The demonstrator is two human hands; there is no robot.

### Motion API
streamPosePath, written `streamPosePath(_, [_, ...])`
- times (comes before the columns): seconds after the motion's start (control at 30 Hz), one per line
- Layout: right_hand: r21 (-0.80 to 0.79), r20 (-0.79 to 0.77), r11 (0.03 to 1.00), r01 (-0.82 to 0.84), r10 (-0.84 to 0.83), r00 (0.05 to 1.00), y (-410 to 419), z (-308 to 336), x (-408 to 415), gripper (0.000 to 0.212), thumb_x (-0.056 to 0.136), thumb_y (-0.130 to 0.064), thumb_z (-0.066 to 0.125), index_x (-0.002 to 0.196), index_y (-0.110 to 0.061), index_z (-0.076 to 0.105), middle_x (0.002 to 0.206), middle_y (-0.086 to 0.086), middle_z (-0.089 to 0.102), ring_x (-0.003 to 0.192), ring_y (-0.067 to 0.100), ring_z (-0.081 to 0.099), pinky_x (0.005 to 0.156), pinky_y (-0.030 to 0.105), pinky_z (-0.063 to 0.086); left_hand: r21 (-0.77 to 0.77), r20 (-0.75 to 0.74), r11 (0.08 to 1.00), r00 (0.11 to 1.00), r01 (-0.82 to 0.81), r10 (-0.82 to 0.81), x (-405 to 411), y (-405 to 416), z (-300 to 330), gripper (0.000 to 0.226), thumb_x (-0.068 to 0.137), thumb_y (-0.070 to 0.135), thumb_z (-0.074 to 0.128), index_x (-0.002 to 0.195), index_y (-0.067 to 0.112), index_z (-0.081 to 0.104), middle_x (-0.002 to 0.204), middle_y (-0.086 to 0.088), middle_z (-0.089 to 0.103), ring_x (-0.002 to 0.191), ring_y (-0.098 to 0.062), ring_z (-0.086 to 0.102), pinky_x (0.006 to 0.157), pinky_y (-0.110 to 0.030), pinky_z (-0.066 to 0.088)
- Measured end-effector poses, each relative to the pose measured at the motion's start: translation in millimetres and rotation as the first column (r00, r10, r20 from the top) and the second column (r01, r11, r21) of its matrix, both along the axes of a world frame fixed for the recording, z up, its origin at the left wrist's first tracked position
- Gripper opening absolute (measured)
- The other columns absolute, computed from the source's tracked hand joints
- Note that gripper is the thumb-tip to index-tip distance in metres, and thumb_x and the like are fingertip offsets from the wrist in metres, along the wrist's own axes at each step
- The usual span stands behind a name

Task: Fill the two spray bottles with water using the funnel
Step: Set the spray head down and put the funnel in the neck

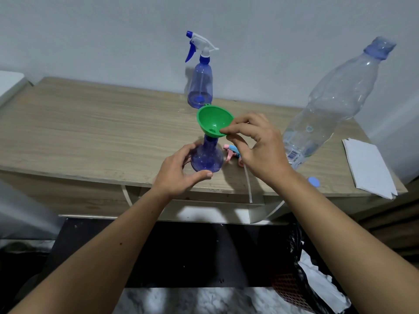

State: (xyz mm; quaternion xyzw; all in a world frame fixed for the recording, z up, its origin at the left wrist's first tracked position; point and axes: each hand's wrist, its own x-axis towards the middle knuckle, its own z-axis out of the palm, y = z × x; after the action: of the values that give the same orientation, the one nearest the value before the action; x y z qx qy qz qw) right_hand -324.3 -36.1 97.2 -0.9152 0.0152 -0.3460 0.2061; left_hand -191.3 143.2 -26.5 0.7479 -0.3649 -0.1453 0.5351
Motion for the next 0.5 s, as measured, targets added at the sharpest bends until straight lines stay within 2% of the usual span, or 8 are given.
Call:
streamPosePath(0.17, [0.055, 0.01, 0.998, -0.005, 0.004, 1.0, 2.9, -0.5, 0.5, 0.018, 0.092, -0.006, 0.075, 0.106, -0.015, 0.082, 0.107, 0.004, 0.071, 0.106, 0.025, 0.067, 0.093, 0.04, 0.053, 0.01, 0.005, 1.0, 1.0, 0.001, -0.001, -1.4, 0.5, 2.4, 0.103, 0.067, 0.06, 0.096, 0.155, 0.023, 0.057, 0.141, 0.004, 0.072, 0.132, -0.007, 0.069, 0.119, -0.039, 0.053])
streamPosePath(0.5, [0.14, 0.049, 0.99, 0.029, -0.037, 0.998, 6.6, 1.5, -3.2, 0.02, 0.091, -0.007, 0.076, 0.11, -0.013, 0.079, 0.111, 0.004, 0.069, 0.109, 0.021, 0.067, 0.094, 0.044, 0.054, 0.015, 0.018, 1.0, 1.0, -0.003, 0.003, -2.1, 2.0, 4.8, 0.102, 0.068, 0.057, 0.096, 0.156, 0.024, 0.057, 0.141, 0.005, 0.073, 0.132, -0.004, 0.068, 0.119, -0.041, 0.053])
